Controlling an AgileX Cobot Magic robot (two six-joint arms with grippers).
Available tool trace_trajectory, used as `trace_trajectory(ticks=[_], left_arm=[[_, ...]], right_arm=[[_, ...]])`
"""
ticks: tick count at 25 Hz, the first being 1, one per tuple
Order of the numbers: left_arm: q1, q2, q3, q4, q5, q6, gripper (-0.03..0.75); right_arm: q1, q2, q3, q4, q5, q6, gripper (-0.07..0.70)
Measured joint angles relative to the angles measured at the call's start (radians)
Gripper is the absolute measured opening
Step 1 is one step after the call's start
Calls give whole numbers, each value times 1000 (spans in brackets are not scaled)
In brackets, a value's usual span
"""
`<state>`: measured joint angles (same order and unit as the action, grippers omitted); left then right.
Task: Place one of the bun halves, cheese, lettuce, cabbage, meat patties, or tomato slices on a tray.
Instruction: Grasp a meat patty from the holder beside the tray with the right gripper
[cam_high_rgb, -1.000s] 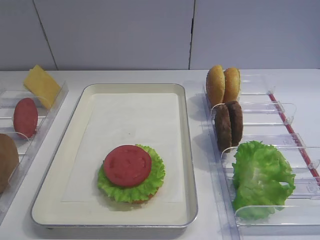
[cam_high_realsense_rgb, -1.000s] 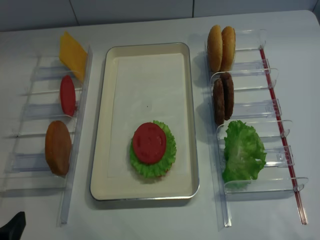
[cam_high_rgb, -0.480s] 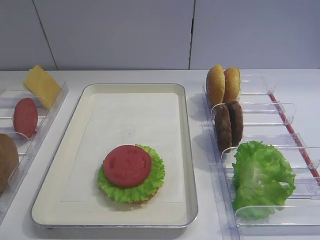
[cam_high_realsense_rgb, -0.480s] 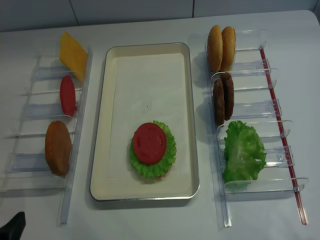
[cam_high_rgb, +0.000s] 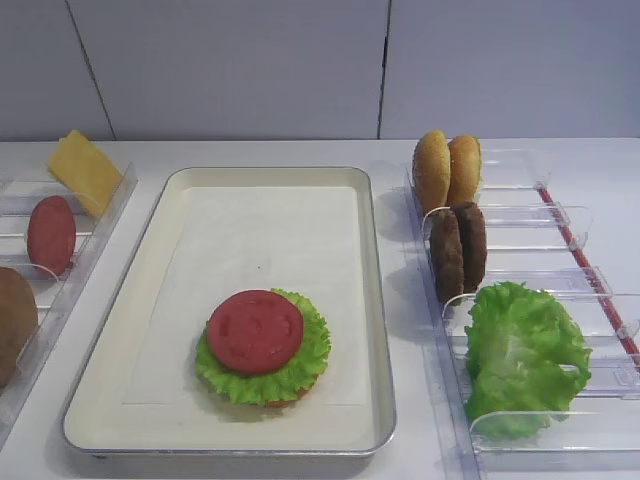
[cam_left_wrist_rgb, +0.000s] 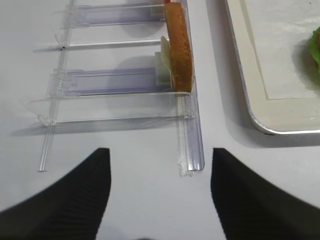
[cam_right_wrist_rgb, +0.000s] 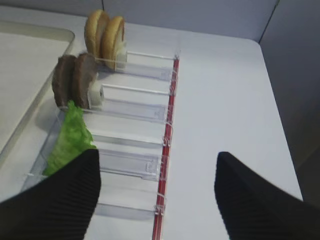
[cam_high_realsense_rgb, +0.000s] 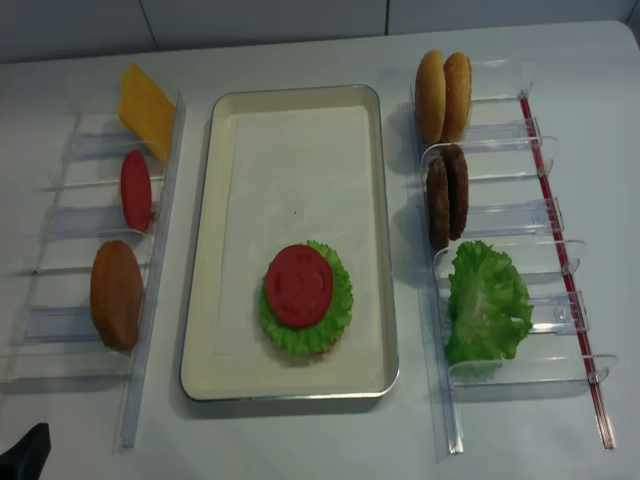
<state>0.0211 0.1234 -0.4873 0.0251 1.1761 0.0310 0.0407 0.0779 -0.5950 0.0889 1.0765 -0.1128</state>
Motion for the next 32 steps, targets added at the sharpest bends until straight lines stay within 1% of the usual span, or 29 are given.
trace_trajectory(ticks=[4, 6, 9, 11, 14, 20, 23, 25, 27, 29, 32], left_arm=[[0, 0, 0, 0, 0, 0, 433], [0, 0, 0, 0, 0, 0, 433], [0, 0, 0, 0, 0, 0, 433], [0, 0, 0, 0, 0, 0, 433], [0, 0, 0, 0, 0, 0, 433], [0, 0, 0, 0, 0, 0, 433], [0, 0, 2, 0, 0, 0, 433], [0, 0, 4, 0, 0, 0, 433], [0, 0, 4, 0, 0, 0, 433], [0, 0, 6, 0, 0, 0, 432], [0, 0, 6, 0, 0, 0, 431]], right_arm=[[0, 79, -64, 87, -28, 0, 522], [0, 122, -78, 138, -36, -29, 522], [10, 206, -108, 221, -36, -90, 522], [20, 294, -146, 270, -27, -128, 522], [32, 448, -232, 329, -12, -164, 522], [87, 736, -417, 396, 13, -192, 522], [149, 843, -482, 386, 17, -194, 522], [202, 905, -509, 359, 17, -178, 522], [262, 958, -524, 309, 10, -134, 522], [331, 1014, -527, 244, -9, -67, 522], [421, 1100, -527, 131, -29, 96, 522]])
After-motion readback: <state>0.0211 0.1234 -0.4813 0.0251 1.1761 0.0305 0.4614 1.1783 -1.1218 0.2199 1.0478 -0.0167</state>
